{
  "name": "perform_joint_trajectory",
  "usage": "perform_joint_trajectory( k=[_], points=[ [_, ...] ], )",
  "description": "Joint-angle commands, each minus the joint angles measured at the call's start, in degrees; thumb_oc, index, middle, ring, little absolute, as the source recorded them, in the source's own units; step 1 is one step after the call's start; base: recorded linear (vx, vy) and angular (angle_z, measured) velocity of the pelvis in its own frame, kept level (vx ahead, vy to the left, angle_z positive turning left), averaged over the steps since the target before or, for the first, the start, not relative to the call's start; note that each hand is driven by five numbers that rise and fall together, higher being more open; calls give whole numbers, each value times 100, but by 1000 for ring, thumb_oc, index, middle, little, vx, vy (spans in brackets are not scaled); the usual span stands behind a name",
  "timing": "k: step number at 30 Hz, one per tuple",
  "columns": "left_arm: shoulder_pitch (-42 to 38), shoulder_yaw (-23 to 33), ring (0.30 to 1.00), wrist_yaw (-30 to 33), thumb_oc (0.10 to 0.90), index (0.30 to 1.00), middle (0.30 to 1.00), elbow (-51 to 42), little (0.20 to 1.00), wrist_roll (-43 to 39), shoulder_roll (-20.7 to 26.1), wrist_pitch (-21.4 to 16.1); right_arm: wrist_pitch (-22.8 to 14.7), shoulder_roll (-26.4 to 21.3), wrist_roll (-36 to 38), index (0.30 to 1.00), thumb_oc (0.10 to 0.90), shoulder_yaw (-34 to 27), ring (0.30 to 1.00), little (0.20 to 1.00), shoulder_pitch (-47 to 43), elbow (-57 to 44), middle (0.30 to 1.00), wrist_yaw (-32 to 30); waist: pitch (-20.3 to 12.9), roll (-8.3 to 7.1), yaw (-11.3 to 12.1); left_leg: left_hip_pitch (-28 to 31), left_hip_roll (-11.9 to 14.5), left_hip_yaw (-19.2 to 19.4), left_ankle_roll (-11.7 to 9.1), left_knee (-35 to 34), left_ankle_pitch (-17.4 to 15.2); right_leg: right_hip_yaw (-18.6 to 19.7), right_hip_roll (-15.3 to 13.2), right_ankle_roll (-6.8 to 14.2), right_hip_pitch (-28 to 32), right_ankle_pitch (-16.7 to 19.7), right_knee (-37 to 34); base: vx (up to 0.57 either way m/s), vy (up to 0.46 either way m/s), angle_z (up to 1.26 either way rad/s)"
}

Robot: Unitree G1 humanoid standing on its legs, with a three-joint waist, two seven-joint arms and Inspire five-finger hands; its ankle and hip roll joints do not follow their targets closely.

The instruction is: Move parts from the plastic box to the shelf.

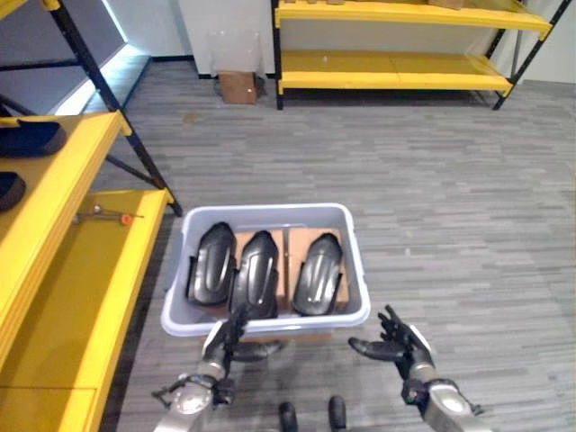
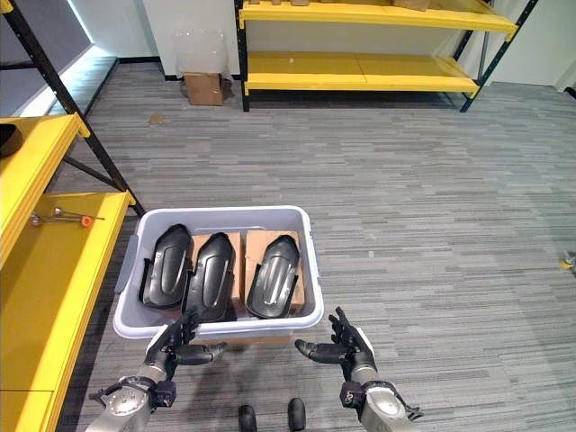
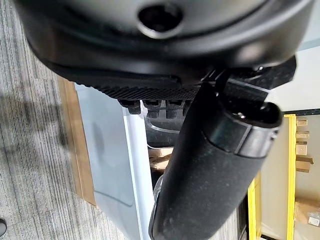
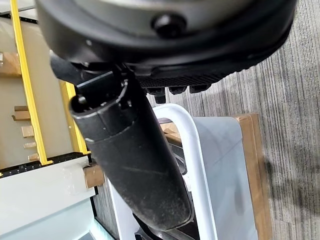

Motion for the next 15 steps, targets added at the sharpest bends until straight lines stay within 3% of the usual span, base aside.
perform_joint_trajectory(
  k=[1, 2, 3, 4, 5, 7, 8, 9, 10, 11, 15],
  points=[
    [-552, 81, 1000, -21, 900, 1000, 1000, -82, 1000, 87, -117, -394, -511, -241, 156, 1000, 900, -229, 1000, 1000, -393, -365, 1000, 36, -136, -130, -63, -177, 227, 30, -358, 525, -64, 424, 80, 92, -76, -205, 513, -76, -127, 47],
    [-616, 77, 1000, 0, 900, 1000, 1000, -62, 1000, 11, -155, -434, -538, -285, 202, 1000, 900, -219, 1000, 1000, -451, -366, 1000, 23, 44, -185, -46, -682, 223, -50, -497, 1539, 31, 377, 11, 27, -80, -198, 613, -94, -175, 57],
    [-673, 62, 1000, 38, 900, 1000, 1000, -57, 1000, -32, -162, -463, -564, -337, 187, 1000, 900, -184, 1000, 1000, -531, -386, 1000, 11, 162, -220, 33, -1000, 66, -385, -588, 2066, 205, 383, -7, 3, -112, -188, 706, -66, -137, 61],
    [-674, 62, 1000, 38, 900, 1000, 1000, -57, 1000, -32, -162, -463, -564, -337, 187, 1000, 900, -184, 1000, 1000, -531, -386, 1000, 11, 161, -220, 32, -1002, 65, -387, -588, 2067, 205, 382, -7, 3, -113, -189, 706, 8, -40, 28],
    [-669, 57, 1000, 40, 900, 1000, 1000, -78, 1000, -43, -167, -452, -575, -339, 155, 1000, 900, -181, 1000, 1000, -528, -411, 1000, -2, 153, -227, 37, -1035, 95, -466, -545, 1904, 184, 399, -34, 17, -94, -210, 690, 76, 42, -3],
    [-670, 30, 1000, 45, 900, 1000, 1000, -85, 1000, -19, -183, -437, -630, -341, 104, 1000, 900, -232, 1000, 1000, -494, -450, 1000, -53, 72, -230, -4, -1025, 525, -260, -514, 1170, 235, 390, -167, 105, -29, -261, 634, 134, 108, -7],
    [-687, -1, 1000, 61, 900, 1000, 1000, -55, 1000, -3, -197, -445, -651, -332, 79, 1000, 900, -258, 1000, 1000, -474, -474, 1000, -96, 53, -197, -30, -1110, 862, -48, -590, 768, 516, 338, -219, 137, -25, -301, 631, 136, 158, 12],
    [-705, -47, 1000, 70, 900, 1000, 1000, -21, 1000, 30, -214, -457, -668, -354, 38, 1000, 900, -281, 1000, 1000, -474, -506, 1000, -141, 48, -156, -19, -1074, 975, 10, -626, 389, 723, 332, -236, 153, -24, -345, 642, 137, 176, 23],
    [-721, -82, 1000, 104, 900, 1000, 1000, 16, 1000, 43, -227, -456, -670, -379, -13, 1000, 900, -284, 1000, 1000, -479, -499, 1000, -173, 30, -107, -14, -977, 1014, -52, -652, 197, 810, 386, -230, 166, 7, -412, 628, 215, 268, 21],
    [-650, -48, 1000, 103, 900, 1000, 1000, 40, 1000, -4, -243, -493, -636, -345, -103, 1000, 900, -205, 1000, 1000, -479, -485, 1000, -140, -45, 25, -2, -656, 999, -54, -647, -46, 664, 558, -201, 214, 90, -474, 584, 168, 210, -2],
    [-605, -50, 1000, 38, 900, 1000, 1000, -55, 1000, -22, -158, -534, -622, -284, -201, 1000, 900, -147, 1000, 1000, -497, -668, 1000, -102, -182, 29, 44, -415, 873, 309, -637, -46, 497, 634, -415, 376, 246, -292, 223, 148, 201, -79]
  ],
)
